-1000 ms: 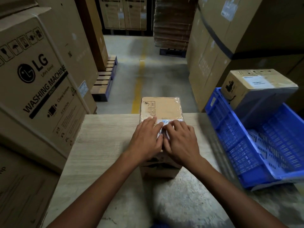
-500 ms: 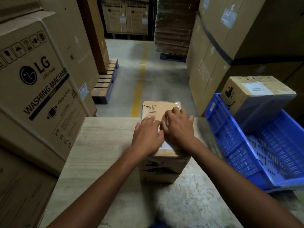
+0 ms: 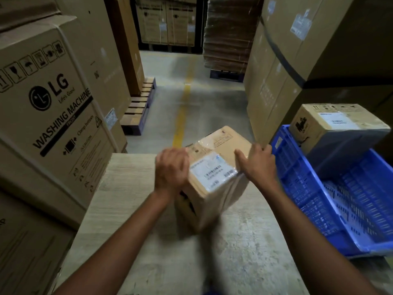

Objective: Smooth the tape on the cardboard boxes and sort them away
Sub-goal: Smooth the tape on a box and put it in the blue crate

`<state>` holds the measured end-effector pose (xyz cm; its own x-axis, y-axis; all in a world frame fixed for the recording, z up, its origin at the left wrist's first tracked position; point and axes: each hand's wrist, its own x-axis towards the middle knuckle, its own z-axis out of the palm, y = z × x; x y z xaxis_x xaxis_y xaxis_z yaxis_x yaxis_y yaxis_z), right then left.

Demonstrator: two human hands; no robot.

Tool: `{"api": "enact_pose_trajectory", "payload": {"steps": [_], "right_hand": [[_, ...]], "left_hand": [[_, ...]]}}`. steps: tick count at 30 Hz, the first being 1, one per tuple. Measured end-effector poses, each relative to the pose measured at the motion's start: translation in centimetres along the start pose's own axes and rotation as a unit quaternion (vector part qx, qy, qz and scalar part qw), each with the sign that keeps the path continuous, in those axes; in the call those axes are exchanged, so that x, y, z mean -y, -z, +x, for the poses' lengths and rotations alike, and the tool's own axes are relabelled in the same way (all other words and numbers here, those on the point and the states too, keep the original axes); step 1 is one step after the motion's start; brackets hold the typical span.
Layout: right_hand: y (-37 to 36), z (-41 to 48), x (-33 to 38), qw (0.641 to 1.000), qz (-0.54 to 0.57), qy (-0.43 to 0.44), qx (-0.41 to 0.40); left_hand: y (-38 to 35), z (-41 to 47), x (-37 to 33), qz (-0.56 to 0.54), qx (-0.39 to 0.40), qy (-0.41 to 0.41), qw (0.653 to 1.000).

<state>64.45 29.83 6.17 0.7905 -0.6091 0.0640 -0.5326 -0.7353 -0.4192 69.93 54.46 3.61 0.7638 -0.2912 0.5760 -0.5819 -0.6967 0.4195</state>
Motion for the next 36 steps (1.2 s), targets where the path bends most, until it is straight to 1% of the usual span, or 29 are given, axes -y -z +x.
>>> {"api": "enact_pose_trajectory", "payload": {"steps": [2,3,4,5,6,7,8,9,10,14,16,19,21,23,25,26,30,34,36], "right_hand": [[0.3,-1.0,-1.6,0.995,0.102,-0.02,0.001],[0.2,-1.8,-2.1,0.984,0.173,-0.042,0.021],[0.1,-2.5,-2.5,0.969,0.236,-0.069,0.04],[0.0,-3.1,-2.7,0.954,0.281,-0.095,0.05],[-0.4,-3.3,-2.9,0.938,0.321,-0.118,0.054],[-0.8,-3.5,-3.1,0.92,0.361,-0.139,0.058],[-1.1,-3.5,-3.3,0.901,0.402,-0.154,0.058],[-1.1,-3.7,-3.3,0.884,0.433,-0.17,0.053],[-1.0,-4.0,-3.3,0.873,0.451,-0.18,0.042],[1.2,-4.8,-3.7,0.856,0.484,-0.181,-0.004],[3.3,-4.8,-4.0,0.851,0.498,-0.162,-0.033],[7.9,-4.0,-5.3,0.863,0.482,-0.13,-0.076],[11.1,-3.2,-6.4,0.878,0.455,-0.114,-0.094],[14.2,-2.5,-7.6,0.886,0.441,-0.099,-0.107],[16.9,-2.1,-9.1,0.878,0.456,-0.086,-0.12],[18.3,-2.0,-9.8,0.874,0.462,-0.082,-0.127],[23.6,-1.7,-13.7,0.858,0.483,-0.075,-0.16],[28.6,-1.6,-18.8,0.859,0.48,-0.058,-0.17],[30.9,-1.3,-21.4,0.861,0.474,-0.043,-0.179]], "left_hand": [[-0.2,1.5,1.0,-0.016,-0.016,0.112,0.993],[-0.4,2.0,1.2,-0.05,-0.017,0.172,0.984],[-0.8,2.1,1.1,-0.101,-0.012,0.24,0.965],[-1.2,2.0,0.8,-0.166,-0.003,0.308,0.937],[-1.5,1.7,0.2,-0.25,0.011,0.371,0.894],[-2.0,1.0,-0.3,-0.34,0.02,0.416,0.843],[-2.6,0.3,-0.6,-0.414,0.02,0.443,0.795],[-3.2,-0.3,-0.7,-0.469,0.013,0.452,0.759],[-3.6,-0.7,-0.9,-0.501,0.008,0.452,0.738],[-3.2,0.8,-3.3,-0.572,0.013,0.411,0.71],[-2.2,2.5,-5.6,-0.603,0.024,0.366,0.709],[-0.8,5.3,-9.2,-0.626,0.049,0.284,0.724],[-0.4,7.0,-11.4,-0.641,0.068,0.248,0.723],[-0.4,8.3,-14.1,-0.663,0.091,0.229,0.707],[-0.6,9.0,-17.2,-0.685,0.121,0.21,0.687],[-0.5,9.2,-18.9,-0.689,0.127,0.205,0.684],[-0.5,10.2,-25.7,-0.693,0.131,0.175,0.688],[-1.7,10.1,-32.3,-0.705,0.125,0.153,0.681],[-2.3,9.7,-35.5,-0.702,0.126,0.139,0.687]]}}
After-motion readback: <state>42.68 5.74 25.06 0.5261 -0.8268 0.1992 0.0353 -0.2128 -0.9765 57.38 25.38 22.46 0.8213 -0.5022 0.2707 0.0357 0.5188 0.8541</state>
